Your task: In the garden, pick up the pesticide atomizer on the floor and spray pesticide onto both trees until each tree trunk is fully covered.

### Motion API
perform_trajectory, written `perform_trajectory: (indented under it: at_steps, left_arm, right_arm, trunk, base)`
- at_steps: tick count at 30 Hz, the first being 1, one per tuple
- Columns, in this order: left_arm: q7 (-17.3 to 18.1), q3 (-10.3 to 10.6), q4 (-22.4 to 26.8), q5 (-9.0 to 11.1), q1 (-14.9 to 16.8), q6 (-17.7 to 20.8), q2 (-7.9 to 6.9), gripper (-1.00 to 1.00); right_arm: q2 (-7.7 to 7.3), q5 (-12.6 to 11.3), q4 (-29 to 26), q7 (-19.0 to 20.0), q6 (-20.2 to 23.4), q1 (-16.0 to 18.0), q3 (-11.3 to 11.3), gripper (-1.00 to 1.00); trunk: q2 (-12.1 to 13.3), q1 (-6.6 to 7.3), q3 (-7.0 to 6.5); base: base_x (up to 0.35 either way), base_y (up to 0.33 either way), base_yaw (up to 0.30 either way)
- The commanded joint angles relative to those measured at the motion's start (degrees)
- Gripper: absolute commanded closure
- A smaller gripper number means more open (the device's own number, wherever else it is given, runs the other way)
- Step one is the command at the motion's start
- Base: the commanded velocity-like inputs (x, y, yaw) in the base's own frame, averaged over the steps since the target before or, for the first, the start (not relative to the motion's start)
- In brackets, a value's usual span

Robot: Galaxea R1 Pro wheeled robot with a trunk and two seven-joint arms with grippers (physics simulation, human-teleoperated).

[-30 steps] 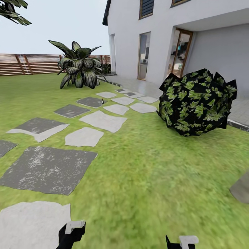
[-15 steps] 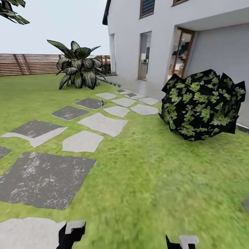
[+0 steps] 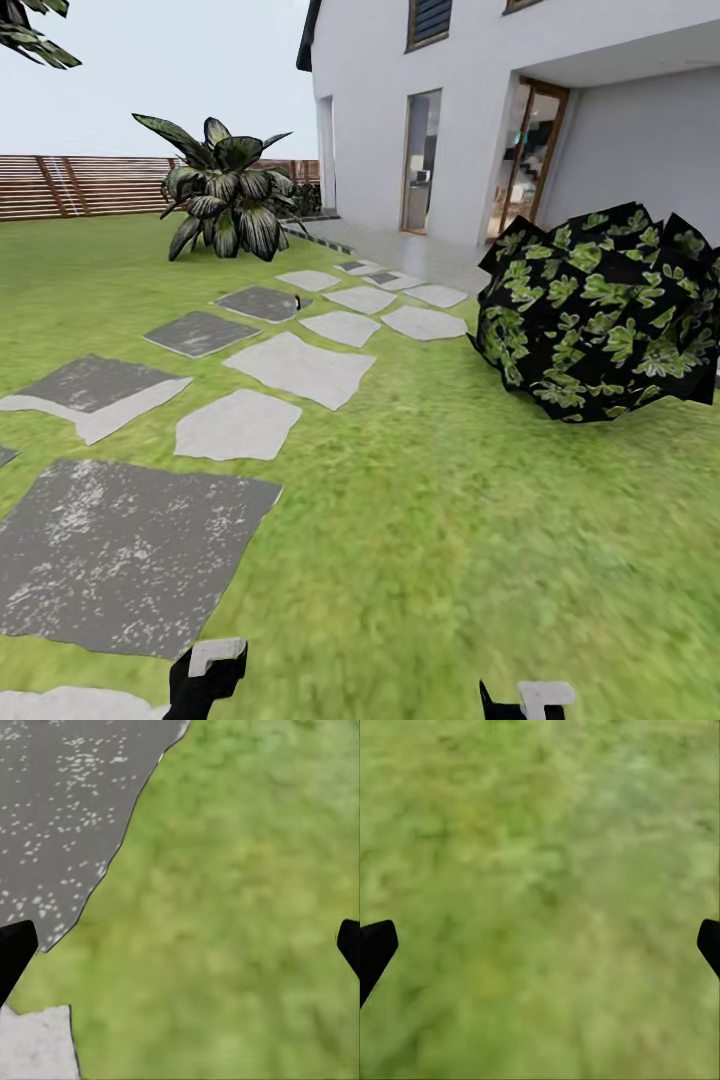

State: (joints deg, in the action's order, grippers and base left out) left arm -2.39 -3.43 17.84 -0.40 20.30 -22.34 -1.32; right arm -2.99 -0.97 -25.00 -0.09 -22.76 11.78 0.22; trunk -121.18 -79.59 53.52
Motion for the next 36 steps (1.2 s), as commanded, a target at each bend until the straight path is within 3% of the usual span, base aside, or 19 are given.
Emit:
perform_trajectory:
  at_steps: [1, 36]
  left_arm:
    - [0.0, 0.0, 0.0, 0.0, 0.0, 0.0, 0.00, -1.00]
    - [0.0, 0.0, 0.0, 0.0, 0.0, 0.0, 0.00, -1.00]
  right_arm:
    - [0.00, 0.0, 0.0, 0.0, 0.0, 0.0, 0.0, -1.00]
    - [0.09, -0.1, -0.1, 0.0, 0.0, 0.0, 0.0, -1.00]
  trunk:
    - [0.0, 0.00, 0.00]
    - [0.0, 0.00, 0.00]
  base:
    - [0.338, 0.100, 0.000]
    - [0.338, 0.100, 0.000]
